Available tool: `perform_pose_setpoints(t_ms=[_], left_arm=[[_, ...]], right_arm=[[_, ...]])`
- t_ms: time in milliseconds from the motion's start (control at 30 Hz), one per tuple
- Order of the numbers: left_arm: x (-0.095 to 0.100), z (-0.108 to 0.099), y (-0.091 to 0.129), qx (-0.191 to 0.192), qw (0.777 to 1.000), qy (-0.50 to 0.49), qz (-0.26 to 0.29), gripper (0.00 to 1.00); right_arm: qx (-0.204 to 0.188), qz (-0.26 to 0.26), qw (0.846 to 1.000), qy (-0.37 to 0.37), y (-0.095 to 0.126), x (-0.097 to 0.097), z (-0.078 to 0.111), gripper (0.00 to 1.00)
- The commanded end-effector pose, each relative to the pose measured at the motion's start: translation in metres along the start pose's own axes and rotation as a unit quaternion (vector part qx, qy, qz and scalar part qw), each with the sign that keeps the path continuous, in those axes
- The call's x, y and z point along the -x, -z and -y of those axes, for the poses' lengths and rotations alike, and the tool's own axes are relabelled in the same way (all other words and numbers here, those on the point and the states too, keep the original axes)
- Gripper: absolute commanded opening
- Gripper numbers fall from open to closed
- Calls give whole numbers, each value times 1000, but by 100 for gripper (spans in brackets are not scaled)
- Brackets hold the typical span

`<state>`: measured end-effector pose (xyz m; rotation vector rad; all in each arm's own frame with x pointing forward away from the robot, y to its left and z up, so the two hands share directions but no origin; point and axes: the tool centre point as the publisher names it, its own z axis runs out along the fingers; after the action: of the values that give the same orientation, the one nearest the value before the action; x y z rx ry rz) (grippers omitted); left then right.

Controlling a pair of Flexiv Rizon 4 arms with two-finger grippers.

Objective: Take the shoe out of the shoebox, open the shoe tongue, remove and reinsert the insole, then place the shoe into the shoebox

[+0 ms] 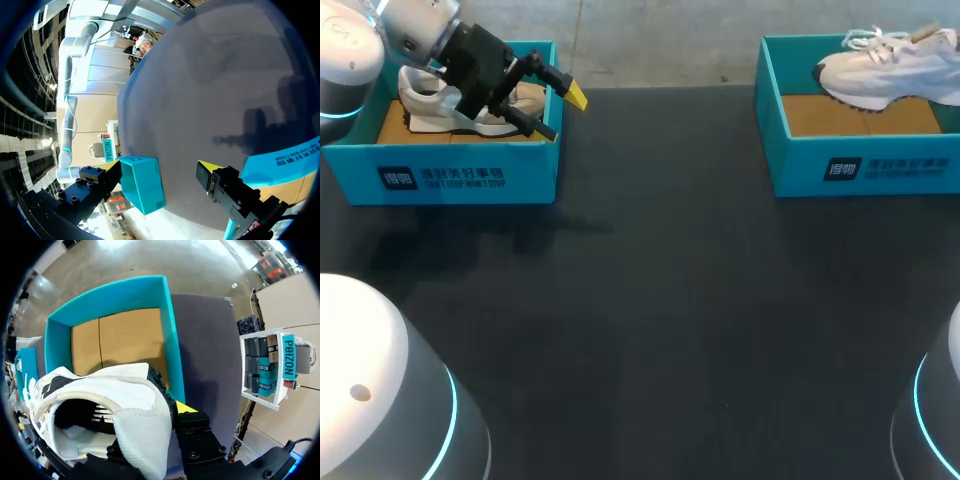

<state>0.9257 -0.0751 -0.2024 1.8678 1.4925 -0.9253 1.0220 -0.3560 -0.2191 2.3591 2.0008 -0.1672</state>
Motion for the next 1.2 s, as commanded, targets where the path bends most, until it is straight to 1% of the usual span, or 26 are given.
perform_pose_setpoints(t_ms=[33,100,433,567,767,933,1200], left_arm=[[0,1,0,1,1000,0,-1,100],[0,1,0,1,1000,0,-1,100],[0,1,0,1,1000,0,-1,100],[0,1,0,1,1000,0,-1,100],[0,1,0,1,1000,0,-1,100],[0,1,0,1,1000,0,-1,100],[0,1,0,1,1000,0,-1,100]], right_arm=[[9,10,1000,-6,-8,1,5,0],[10,17,1000,-7,-10,-1,4,0],[10,15,1000,-9,-18,-10,-2,0],[14,15,1000,-12,-21,-11,-7,0],[20,30,999,-16,-26,-13,-14,0],[21,41,999,-17,-39,-15,-18,0],[19,43,999,-23,-60,-12,-22,0]])
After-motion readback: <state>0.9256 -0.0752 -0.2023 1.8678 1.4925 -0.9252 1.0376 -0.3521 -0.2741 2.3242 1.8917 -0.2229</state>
